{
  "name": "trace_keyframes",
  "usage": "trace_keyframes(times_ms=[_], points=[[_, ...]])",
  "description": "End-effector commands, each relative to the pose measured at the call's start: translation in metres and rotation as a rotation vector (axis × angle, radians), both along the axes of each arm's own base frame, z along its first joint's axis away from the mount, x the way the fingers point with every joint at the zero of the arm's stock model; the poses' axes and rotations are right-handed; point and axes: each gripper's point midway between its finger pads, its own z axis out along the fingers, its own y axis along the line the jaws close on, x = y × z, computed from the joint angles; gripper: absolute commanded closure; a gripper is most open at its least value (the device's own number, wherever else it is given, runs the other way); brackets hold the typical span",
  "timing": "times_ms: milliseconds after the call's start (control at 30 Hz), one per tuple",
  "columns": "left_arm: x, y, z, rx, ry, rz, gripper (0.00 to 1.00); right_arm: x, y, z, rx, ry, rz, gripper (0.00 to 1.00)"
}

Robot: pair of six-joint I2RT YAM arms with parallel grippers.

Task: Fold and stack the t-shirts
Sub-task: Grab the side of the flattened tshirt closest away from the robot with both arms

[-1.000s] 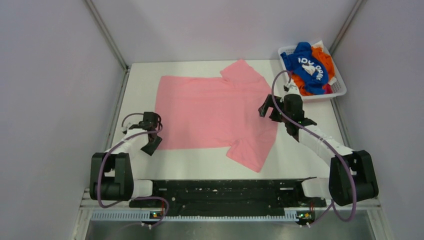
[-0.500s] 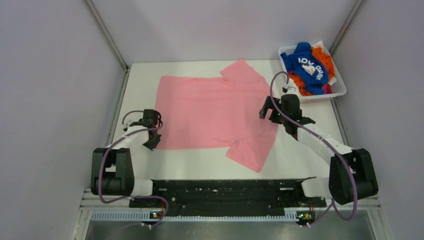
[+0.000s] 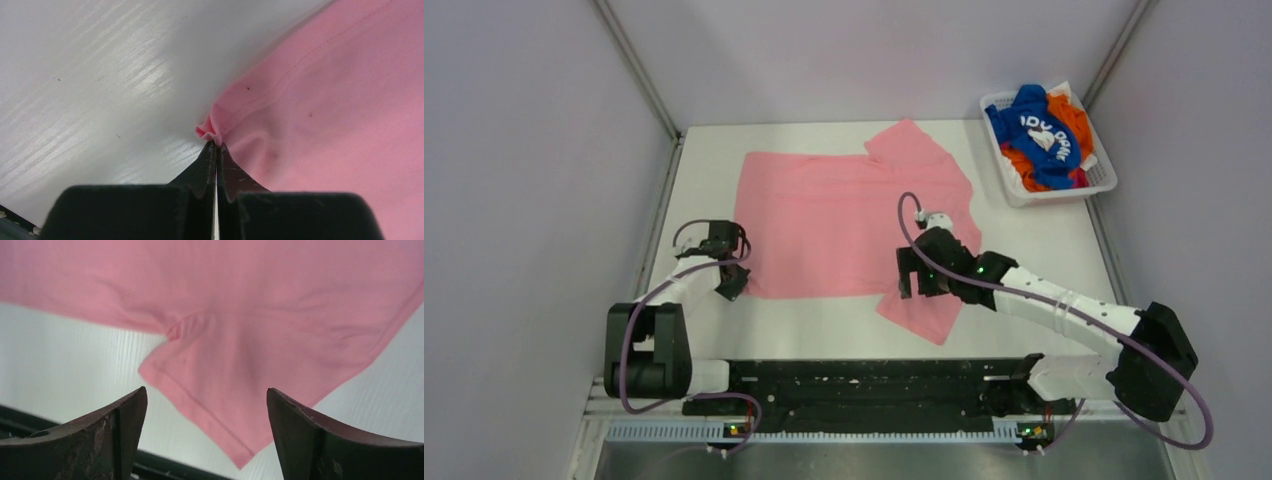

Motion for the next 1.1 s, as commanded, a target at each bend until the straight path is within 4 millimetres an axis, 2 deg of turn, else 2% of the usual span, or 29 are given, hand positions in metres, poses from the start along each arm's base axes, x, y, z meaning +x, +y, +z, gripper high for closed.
trace_keyframes(times_ms=[0, 133, 233, 467, 500, 567, 633, 800, 867, 967, 1067], points=[[0.001, -0.010, 0.000, -0.052, -0.017, -0.037, 1.00, -0.065, -0.002, -0.031, -0.062, 0.160, 0.074, 0.15], [-0.003, -0.008, 0.000, -0.042, -0.025, -0.025, 1.00, -0.094, 0.009, -0.060, -0.099, 0.239, 0.156, 0.19], [-0.007, -0.005, 0.000, -0.029, -0.029, -0.018, 1.00, -0.097, 0.006, -0.080, -0.146, 0.275, 0.132, 0.22], [-0.011, -0.001, 0.001, -0.009, -0.032, -0.014, 1.00, -0.102, -0.005, -0.113, -0.204, 0.330, 0.070, 0.31], [-0.012, -0.001, 0.002, -0.009, -0.035, -0.012, 1.00, -0.104, -0.009, -0.118, -0.215, 0.342, 0.054, 0.34], [-0.014, -0.001, 0.002, -0.008, -0.034, -0.007, 1.00, -0.110, -0.015, -0.126, -0.232, 0.367, 0.034, 0.50], [-0.018, 0.001, 0.002, -0.001, -0.028, -0.001, 1.00, -0.117, -0.019, -0.129, -0.239, 0.385, 0.024, 0.68], [-0.036, 0.004, 0.002, 0.018, 0.005, -0.004, 1.00, -0.141, -0.031, -0.122, -0.290, 0.413, 0.013, 0.87], [-0.047, 0.006, 0.001, 0.025, 0.020, 0.004, 1.00, -0.155, -0.030, -0.118, -0.275, 0.442, 0.031, 0.99], [-0.063, 0.005, 0.000, 0.016, 0.021, 0.013, 1.00, -0.172, -0.028, -0.111, -0.252, 0.469, 0.050, 1.00], [-0.074, 0.003, 0.000, 0.000, -0.001, 0.015, 1.00, -0.177, -0.028, -0.103, -0.223, 0.467, 0.051, 1.00]])
